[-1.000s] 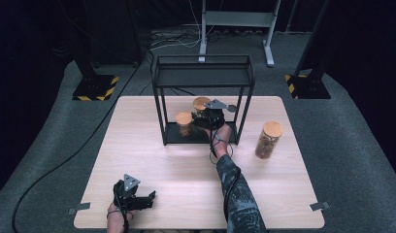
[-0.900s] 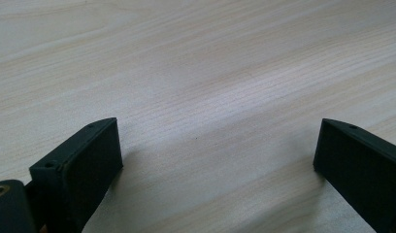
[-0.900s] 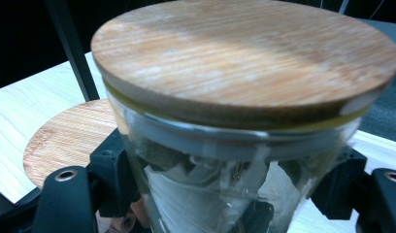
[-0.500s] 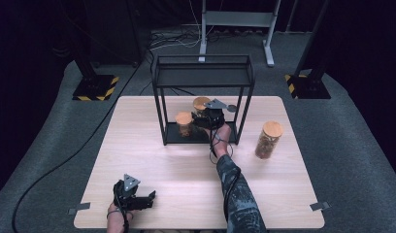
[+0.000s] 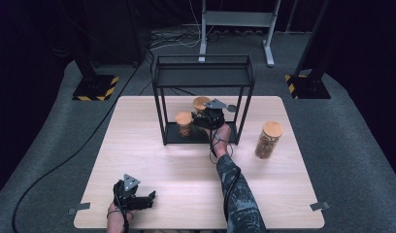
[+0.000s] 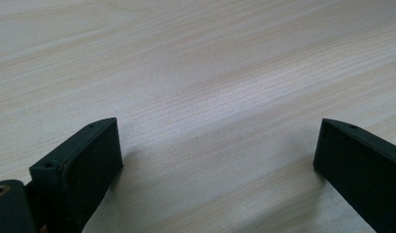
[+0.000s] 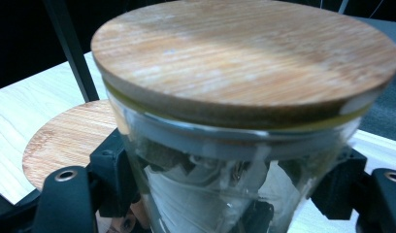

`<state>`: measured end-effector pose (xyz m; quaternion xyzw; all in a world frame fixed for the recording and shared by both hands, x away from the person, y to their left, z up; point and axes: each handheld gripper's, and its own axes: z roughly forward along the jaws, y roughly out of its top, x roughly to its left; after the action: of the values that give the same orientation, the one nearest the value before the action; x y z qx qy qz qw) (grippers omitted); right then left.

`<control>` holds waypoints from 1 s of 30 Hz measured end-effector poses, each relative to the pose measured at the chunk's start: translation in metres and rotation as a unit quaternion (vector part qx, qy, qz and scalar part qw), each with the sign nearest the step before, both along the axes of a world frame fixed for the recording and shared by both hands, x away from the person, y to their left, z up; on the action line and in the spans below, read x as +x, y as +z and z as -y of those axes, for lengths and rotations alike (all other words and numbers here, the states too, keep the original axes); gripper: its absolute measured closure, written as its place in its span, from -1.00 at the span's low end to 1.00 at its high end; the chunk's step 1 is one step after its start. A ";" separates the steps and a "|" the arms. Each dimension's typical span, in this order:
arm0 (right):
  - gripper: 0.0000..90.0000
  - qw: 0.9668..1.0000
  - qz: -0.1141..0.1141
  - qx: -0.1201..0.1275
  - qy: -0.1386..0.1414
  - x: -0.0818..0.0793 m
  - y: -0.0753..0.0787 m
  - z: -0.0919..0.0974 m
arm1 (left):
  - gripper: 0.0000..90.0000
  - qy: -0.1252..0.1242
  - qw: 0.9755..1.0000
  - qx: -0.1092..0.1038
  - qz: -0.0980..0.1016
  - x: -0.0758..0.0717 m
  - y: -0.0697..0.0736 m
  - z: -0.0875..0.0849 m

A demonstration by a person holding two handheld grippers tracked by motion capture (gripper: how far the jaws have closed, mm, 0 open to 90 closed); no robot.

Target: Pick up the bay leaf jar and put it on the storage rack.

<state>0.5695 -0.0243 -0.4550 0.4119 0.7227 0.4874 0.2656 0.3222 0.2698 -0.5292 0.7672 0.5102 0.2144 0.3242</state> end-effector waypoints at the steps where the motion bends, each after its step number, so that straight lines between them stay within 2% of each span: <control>1: -0.45 1.000 0.000 -0.002 0.002 0.000 0.000 0.000 | -0.94 0.000 1.000 0.000 0.000 0.000 0.000 0.000; 5: -0.48 1.000 -0.001 -0.001 -0.001 -0.001 0.000 0.000 | -0.94 0.000 1.000 0.000 0.000 0.000 0.000 0.000; 7: -0.66 1.000 -0.024 0.010 -0.006 0.001 -0.001 0.001 | -0.94 0.000 1.000 0.000 0.000 0.000 0.000 0.000; 8: -0.66 1.000 -0.024 0.010 -0.006 0.001 -0.001 0.001 | -0.94 0.000 1.000 0.000 0.000 0.000 0.000 0.000; 9: -0.79 0.999 -0.050 0.015 -0.011 0.004 -0.003 0.003 | -0.94 0.000 1.000 0.000 0.000 0.000 0.000 0.000; 10: -0.79 0.999 -0.050 0.015 -0.011 0.004 -0.003 0.003 | -0.94 0.000 1.000 0.000 0.000 0.000 0.000 0.000; 11: -0.87 0.998 -0.065 0.014 -0.011 0.004 -0.005 0.006 | -0.94 0.000 1.000 -0.001 0.000 0.000 0.000 0.000; 12: -0.87 0.998 -0.065 0.014 -0.011 0.004 -0.005 0.006 | -0.94 0.000 1.000 -0.001 0.000 0.000 0.000 0.000; 16: -0.94 0.995 -0.093 0.021 -0.004 0.002 -0.005 0.012 | -0.94 0.000 1.000 -0.001 0.000 0.000 0.000 0.000; 20: -0.95 0.994 -0.108 0.026 0.001 0.000 -0.003 0.015 | -0.94 0.000 1.000 -0.001 0.000 0.000 0.000 0.000; 22: -0.95 0.992 -0.125 0.023 0.006 -0.005 0.001 0.016 | -0.94 0.000 1.000 -0.001 0.000 0.000 0.000 0.000; 26: -0.94 0.990 -0.138 0.022 0.011 -0.010 0.003 0.018 | -0.94 0.000 1.000 0.000 0.000 0.000 0.000 0.000; 30: -0.94 0.989 -0.147 0.010 0.025 -0.021 0.005 0.018 | -0.94 0.000 1.000 -0.001 0.000 0.000 0.000 0.000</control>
<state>0.5487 -0.0421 -0.4500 0.4637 0.7586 0.4357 0.1404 0.3222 0.2696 -0.5293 0.7669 0.5106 0.2140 0.3245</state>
